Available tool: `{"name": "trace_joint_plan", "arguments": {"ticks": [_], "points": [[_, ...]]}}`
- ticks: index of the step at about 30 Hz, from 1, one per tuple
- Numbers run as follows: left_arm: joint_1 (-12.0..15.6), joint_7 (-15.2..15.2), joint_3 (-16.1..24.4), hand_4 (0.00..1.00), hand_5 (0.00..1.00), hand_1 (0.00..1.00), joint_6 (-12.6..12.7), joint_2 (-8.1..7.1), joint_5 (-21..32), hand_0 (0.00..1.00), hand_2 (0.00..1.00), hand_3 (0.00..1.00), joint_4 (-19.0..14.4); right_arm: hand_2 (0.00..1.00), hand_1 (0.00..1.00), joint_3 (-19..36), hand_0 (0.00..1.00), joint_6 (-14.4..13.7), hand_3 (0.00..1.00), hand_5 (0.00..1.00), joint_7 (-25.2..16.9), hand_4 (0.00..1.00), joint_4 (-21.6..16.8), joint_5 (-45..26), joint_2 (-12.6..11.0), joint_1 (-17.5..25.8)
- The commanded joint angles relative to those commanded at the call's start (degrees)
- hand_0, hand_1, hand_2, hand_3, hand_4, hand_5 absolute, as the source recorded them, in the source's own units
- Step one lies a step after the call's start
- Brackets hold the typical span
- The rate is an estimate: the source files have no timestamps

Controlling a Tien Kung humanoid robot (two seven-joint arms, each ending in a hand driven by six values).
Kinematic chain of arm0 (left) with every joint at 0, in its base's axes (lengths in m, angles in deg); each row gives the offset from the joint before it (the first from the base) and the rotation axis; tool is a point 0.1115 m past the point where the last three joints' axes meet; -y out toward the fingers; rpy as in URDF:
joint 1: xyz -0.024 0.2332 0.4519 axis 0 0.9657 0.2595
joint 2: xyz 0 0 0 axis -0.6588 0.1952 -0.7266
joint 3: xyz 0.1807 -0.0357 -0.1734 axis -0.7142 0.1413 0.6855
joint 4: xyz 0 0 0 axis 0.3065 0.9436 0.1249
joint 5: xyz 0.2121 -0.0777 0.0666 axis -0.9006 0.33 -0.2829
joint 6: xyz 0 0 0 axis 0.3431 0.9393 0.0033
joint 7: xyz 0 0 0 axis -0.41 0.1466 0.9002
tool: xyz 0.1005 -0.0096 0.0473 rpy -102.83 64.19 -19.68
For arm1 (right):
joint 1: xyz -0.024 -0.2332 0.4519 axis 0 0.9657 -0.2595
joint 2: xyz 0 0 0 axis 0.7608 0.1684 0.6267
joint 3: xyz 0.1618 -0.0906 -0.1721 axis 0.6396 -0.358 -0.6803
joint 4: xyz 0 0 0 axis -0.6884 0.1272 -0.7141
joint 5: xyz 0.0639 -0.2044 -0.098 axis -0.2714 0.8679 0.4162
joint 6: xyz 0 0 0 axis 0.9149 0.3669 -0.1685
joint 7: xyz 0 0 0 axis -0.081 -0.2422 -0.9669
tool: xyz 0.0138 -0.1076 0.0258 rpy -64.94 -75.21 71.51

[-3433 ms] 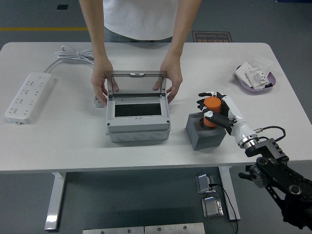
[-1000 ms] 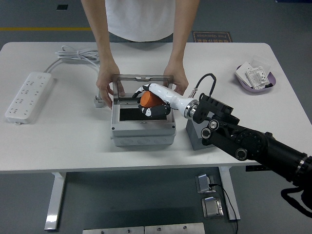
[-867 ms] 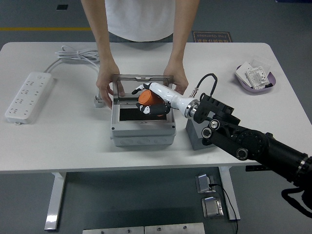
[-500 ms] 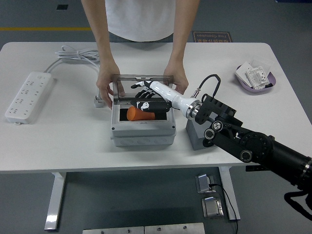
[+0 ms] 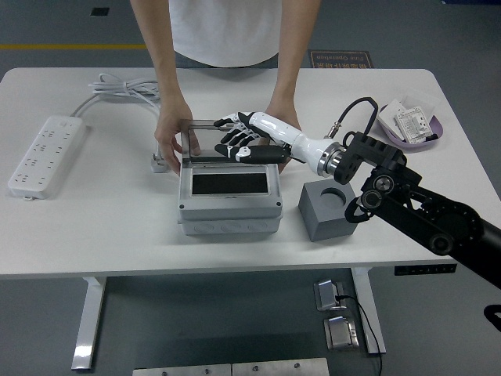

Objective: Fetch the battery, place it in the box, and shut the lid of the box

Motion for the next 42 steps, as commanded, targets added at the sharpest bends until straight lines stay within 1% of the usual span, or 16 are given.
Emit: {"name": "trace_joint_plan", "arguments": {"ticks": [3, 4, 5, 9, 10, 13, 15, 16, 19, 20, 21, 24, 28, 33, 37, 42], "points": [[-0.22, -0.01, -0.53, 0.694, 0.189, 0.706, -0.02, -0.17, 0.43, 0.651, 0.667, 0.688, -0.03, 0.693, 0.667, -0.45, 0.698, -0.08, 0.827, 0.535, -0.89, 0.739, 2.13, -1.44, -0.32, -2.71], [-0.31, -0.01, -0.68, 0.694, 0.180, 0.706, -0.03, -0.26, 0.57, 0.651, 0.666, 0.688, -0.04, 0.666, 0.630, -0.92, 0.669, -0.17, 0.814, 0.539, -1.43, 0.732, 3.33, -2.05, -0.34, -3.88], [-0.40, -0.02, -0.84, 0.694, 0.180, 0.706, -0.03, -0.34, 0.69, 0.651, 0.666, 0.688, -0.04, 0.666, 0.630, -1.42, 0.669, -0.28, 0.814, 0.539, -1.93, 0.732, 4.42, -2.54, -0.28, -4.89], [-0.73, -0.03, -1.45, 0.694, 0.180, 0.706, -0.06, -0.71, 1.10, 0.651, 0.666, 0.688, -0.07, 0.666, 0.630, -4.21, 0.669, -0.62, 0.814, 0.539, -4.23, 0.732, 9.78, -4.66, 0.47, -9.46], [-0.78, -0.03, -1.57, 0.693, 0.177, 0.706, -0.06, -0.79, 1.18, 0.651, 0.666, 0.688, -0.07, 0.660, 0.603, -4.90, 0.643, -0.70, 0.809, 0.537, -4.73, 0.732, 11.07, -5.07, 0.71, -10.43], [-0.92, -0.06, -1.96, 0.693, 0.177, 0.706, -0.08, -1.06, 1.38, 0.651, 0.666, 0.688, -0.06, 0.660, 0.603, -7.72, 0.643, -1.24, 0.809, 0.537, -6.28, 0.732, 15.90, -6.64, 1.87, -13.61], [-0.97, -0.08, -2.28, 0.693, 0.177, 0.706, -0.10, -1.17, 1.58, 0.651, 0.666, 0.688, -0.04, 0.660, 0.603, -9.14, 0.643, -1.63, 0.809, 0.537, -6.97, 0.732, 18.29, -7.45, 2.73, -14.73], [-1.02, -0.09, -2.45, 0.692, 0.176, 0.706, -0.11, -1.22, 1.70, 0.651, 0.666, 0.687, -0.02, 0.671, 0.625, -9.96, 0.658, -1.87, 0.808, 0.530, -7.37, 0.727, 19.81, -7.90, 3.33, -15.27], [-1.21, -0.12, -2.73, 0.692, 0.176, 0.706, -0.15, -1.30, 1.74, 0.651, 0.666, 0.687, -0.02, 0.671, 0.625, -12.08, 0.658, -2.48, 0.808, 0.530, -8.34, 0.727, 23.86, -9.13, 5.06, -16.11], [-1.30, -0.12, -2.78, 0.692, 0.176, 0.706, -0.16, -1.32, 1.71, 0.651, 0.666, 0.687, -0.02, 0.671, 0.625, -12.72, 0.658, -2.67, 0.808, 0.530, -8.62, 0.727, 25.23, -9.47, 5.57, -16.18], [-1.39, -0.12, -2.78, 0.692, 0.171, 0.706, -0.16, -1.34, 1.62, 0.651, 0.666, 0.688, -0.03, 0.686, 0.648, -13.35, 0.682, -2.89, 0.811, 0.522, -8.90, 0.713, 26.69, -9.81, 6.08, -16.11], [-1.55, -0.11, -2.75, 0.692, 0.171, 0.706, -0.16, -1.36, 1.42, 0.651, 0.666, 0.688, -0.02, 0.686, 0.648, -14.43, 0.682, -3.32, 0.811, 0.522, -9.34, 0.713, 29.47, -10.17, 6.91, -15.50], [-1.42, -0.13, -2.85, 0.692, 0.173, 0.706, -0.17, -1.27, 1.40, 0.651, 0.666, 0.687, 0.06, 0.684, 0.656, -15.41, 0.697, -3.60, 0.810, 0.523, -9.55, 0.712, 30.18, -9.99, 7.43, -14.25], [-1.21, -0.11, -2.39, 0.692, 0.173, 0.706, -0.16, -1.18, 1.06, 0.651, 0.666, 0.687, 0.11, 0.684, 0.656, -16.33, 0.697, -3.84, 0.810, 0.523, -9.26, 0.712, 28.39, -9.16, 7.11, -12.98], [-1.09, -0.06, -1.57, 0.692, 0.172, 0.705, -0.13, -1.17, 0.62, 0.650, 0.666, 0.687, 0.09, 0.687, 0.658, -16.93, 0.700, -3.96, 0.810, 0.526, -8.88, 0.709, 25.40, -8.42, 5.82, -11.98], [-0.86, 0.00, -0.97, 0.692, 0.172, 0.706, -0.06, -1.12, 0.43, 0.650, 0.666, 0.686, 0.12, 0.688, 0.658, -16.87, 0.700, -4.08, 0.809, 0.522, -8.35, 0.705, 20.61, -7.13, 3.36, -10.79]]}}
